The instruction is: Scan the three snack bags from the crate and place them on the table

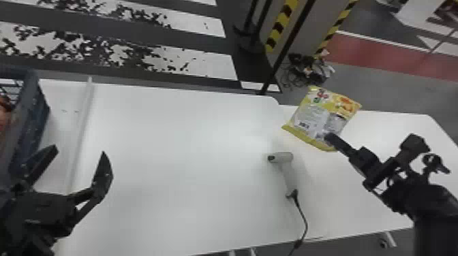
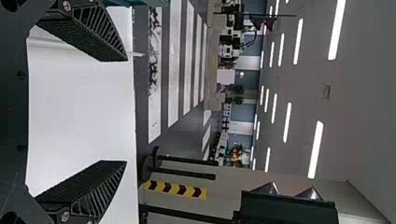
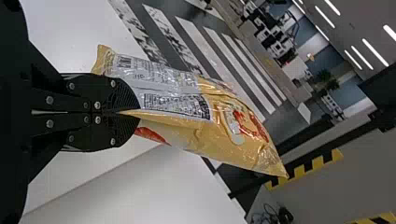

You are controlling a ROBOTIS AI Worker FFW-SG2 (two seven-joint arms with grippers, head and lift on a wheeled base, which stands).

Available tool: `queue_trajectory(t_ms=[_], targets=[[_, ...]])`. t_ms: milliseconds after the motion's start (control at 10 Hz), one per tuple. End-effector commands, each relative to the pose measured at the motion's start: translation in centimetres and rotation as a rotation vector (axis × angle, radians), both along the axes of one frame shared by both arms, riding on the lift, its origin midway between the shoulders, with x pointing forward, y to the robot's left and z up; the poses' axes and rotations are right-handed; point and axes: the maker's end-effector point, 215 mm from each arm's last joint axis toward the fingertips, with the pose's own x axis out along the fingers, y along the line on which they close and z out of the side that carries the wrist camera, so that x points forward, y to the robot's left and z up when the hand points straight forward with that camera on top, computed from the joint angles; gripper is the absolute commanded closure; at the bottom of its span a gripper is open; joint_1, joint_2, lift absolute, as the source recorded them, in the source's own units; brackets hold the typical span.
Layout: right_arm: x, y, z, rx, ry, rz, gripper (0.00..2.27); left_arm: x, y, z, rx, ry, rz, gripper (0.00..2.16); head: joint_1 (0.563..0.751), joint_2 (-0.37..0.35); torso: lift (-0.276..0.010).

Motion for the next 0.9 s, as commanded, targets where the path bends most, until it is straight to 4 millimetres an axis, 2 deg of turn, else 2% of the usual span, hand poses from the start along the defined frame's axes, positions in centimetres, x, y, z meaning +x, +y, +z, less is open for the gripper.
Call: queue_trajectory(t_ms=[0, 200, 300, 500, 600, 700, 800], targets=[[-0.4, -3.5, -1.4, -0.008, 0.000, -0.114, 2.26, 0.0, 0.0, 0.0, -0.002, 0.000, 0.002, 0.09, 0.695, -0.350, -0.062], [-1.3, -8.7, -2.7, -0.071, -0.017, -0.276, 2.26, 0.0, 0.2, 0.1, -0.002, -0.001, 0.004, 0.09, 0.695, -0.350, -0.062], [-1.7, -9.8, -4.1, -0.060, 0.003, -0.309, 2.25, 0.0, 0.3, -0.1, -0.002, 0.002, 0.007, 0.09, 0.695, -0.350, -0.062], [-2.1, -10.4, -7.2, -0.050, 0.072, -0.339, 1.79, 0.1, 0.5, 0.0, -0.013, 0.001, 0.011, 0.09, 0.695, -0.350, -0.062], [-1.9, -10.2, -7.9, -0.054, 0.090, -0.331, 1.27, 0.1, 0.6, 0.0, -0.019, 0.002, 0.014, 0.09, 0.695, -0.350, -0.062], [-1.7, -9.9, -8.2, -0.065, 0.103, -0.319, 0.51, 0.1, 0.9, 0.0, -0.024, 0.000, 0.020, 0.09, 0.695, -0.350, -0.062], [-1.6, -9.8, -8.1, -0.071, 0.106, -0.312, 0.05, 0.0, 1.1, 0.3, -0.030, -0.007, 0.024, 0.09, 0.695, -0.350, -0.062]])
